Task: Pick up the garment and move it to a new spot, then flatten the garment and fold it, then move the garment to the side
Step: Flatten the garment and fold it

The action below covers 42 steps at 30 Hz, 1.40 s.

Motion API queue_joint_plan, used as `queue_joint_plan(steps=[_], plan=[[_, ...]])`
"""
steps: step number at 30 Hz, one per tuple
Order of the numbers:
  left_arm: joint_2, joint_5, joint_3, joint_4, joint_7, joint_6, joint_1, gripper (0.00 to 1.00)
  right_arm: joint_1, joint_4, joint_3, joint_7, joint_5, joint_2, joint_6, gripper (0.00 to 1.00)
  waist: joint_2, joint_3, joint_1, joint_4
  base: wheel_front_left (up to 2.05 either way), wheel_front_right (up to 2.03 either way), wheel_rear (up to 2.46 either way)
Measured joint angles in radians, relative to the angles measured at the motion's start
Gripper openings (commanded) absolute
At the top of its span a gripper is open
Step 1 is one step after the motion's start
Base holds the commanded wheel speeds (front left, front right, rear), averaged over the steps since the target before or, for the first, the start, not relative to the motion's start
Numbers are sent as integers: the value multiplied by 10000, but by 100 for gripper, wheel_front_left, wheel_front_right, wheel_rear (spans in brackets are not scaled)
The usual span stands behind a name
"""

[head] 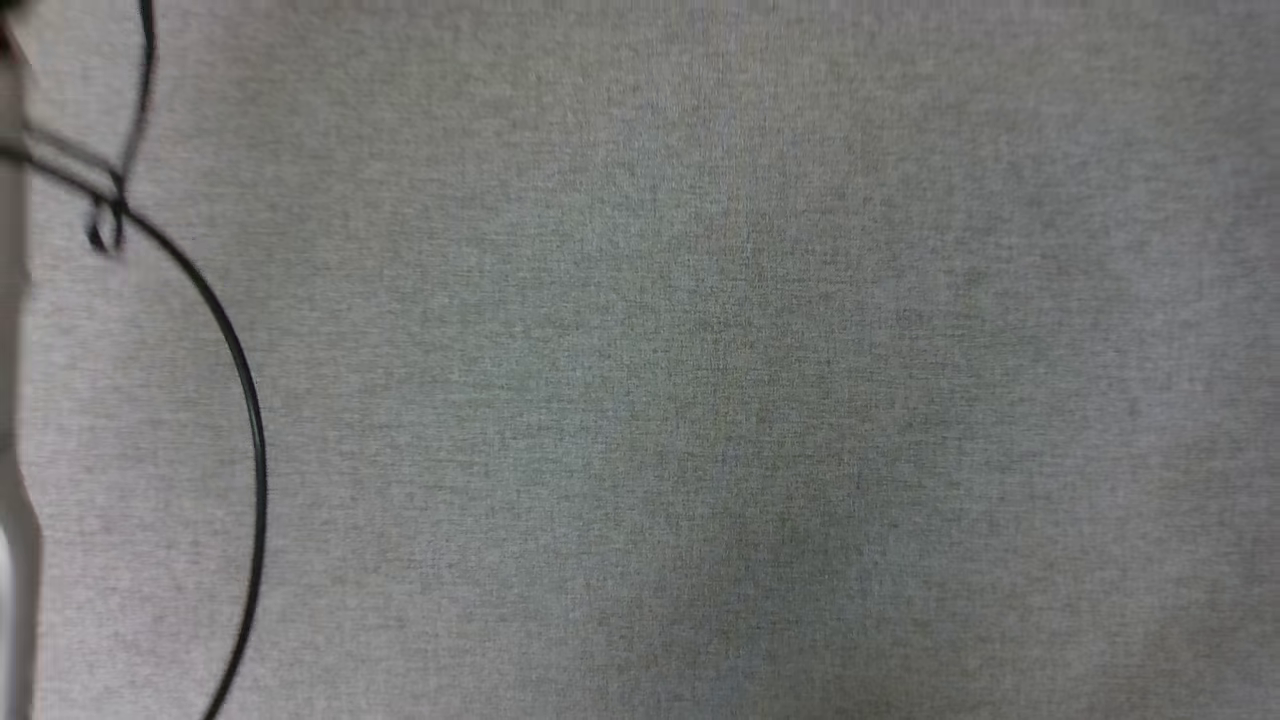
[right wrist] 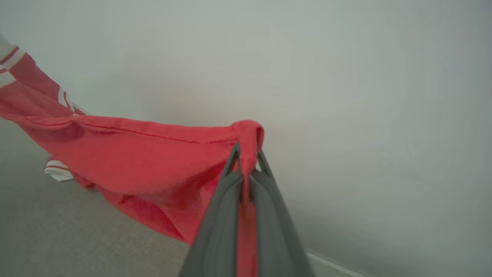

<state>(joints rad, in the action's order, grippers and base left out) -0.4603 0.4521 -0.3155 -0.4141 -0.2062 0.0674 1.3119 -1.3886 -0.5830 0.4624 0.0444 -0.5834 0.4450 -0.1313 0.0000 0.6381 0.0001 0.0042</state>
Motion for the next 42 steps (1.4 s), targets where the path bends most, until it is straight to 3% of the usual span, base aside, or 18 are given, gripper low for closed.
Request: queue_joint_plan(steps=[8,15,18,30,42], plan=[[-447,309,332,1616,-245,-878,-4002,0,2848,965,811,-58,-711,943,0,0,0,-1072,-1,54,0,0,0],[-464,600,370,3430,-117,-2013,-7838,0,5507,1739,1045,44,-936,1200,0,0,0,-2265,-3,105,0,0,0],[-476,802,374,3956,-71,-2301,-9366,0,6486,1967,1062,142,-953,1269,0,0,0,-2768,-3,105,0,0,0],[-138,1494,-25,4729,203,-3066,-13390,0,10059,2447,794,370,-1032,1340,0,0,0,-4672,-4,148,0,0,0],[385,2514,-209,4326,6,-3049,-15963,0,12710,2882,431,805,-1198,1521,0,0,0,-5998,-4,202,0,0,0]])
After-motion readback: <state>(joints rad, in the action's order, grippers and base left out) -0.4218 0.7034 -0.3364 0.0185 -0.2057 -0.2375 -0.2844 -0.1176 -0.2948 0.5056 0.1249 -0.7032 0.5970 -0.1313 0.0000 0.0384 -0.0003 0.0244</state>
